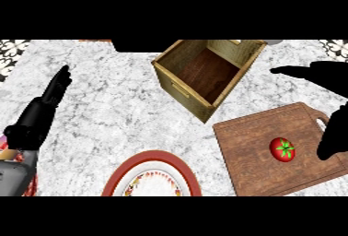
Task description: Pick the tomato from the cutting board and place it in the basket
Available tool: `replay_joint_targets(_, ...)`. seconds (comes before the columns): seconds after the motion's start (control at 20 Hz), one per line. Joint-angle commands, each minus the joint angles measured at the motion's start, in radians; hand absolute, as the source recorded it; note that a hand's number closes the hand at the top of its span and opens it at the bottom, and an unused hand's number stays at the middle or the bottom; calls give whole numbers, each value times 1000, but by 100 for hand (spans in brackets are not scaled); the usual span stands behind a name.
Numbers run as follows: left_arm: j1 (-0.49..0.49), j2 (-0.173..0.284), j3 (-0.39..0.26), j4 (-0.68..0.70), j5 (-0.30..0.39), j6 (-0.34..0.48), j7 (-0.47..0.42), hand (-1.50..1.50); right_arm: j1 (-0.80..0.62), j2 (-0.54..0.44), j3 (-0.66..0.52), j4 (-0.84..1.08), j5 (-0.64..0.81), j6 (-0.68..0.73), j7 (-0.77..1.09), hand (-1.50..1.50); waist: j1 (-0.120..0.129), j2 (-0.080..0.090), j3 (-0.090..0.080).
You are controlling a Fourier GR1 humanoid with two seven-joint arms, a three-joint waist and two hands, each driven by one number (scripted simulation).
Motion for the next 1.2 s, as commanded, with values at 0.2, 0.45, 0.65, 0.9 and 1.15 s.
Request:
replay_joint_targets(0.2, -34, -67, 1, -8, -69, 12, 57, 0, 75, 84, 33, -31, 111, 53, 56, -150, -6, 1, 1)
replay_joint_targets(0.45, 26, -32, 72, 15, -20, -91, -24, 0, 117, 103, 36, 83, 224, 110, -55, -150, 4, 2, 1)
replay_joint_targets(0.65, -46, -95, 47, -4, -105, -27, 74, 0, 170, 135, 31, 72, 292, 130, -81, -150, -3, 1, 1)
replay_joint_targets(0.9, 0, -87, 111, -23, -89, -93, 43, 0, 281, 133, -20, 73, 432, 105, -205, -150, -4, 1, 1)
replay_joint_targets(1.15, -22, -102, 136, -83, -109, -120, 125, 0, 253, 250, -11, 93, 535, 119, -175, -150, -1, 0, 1)
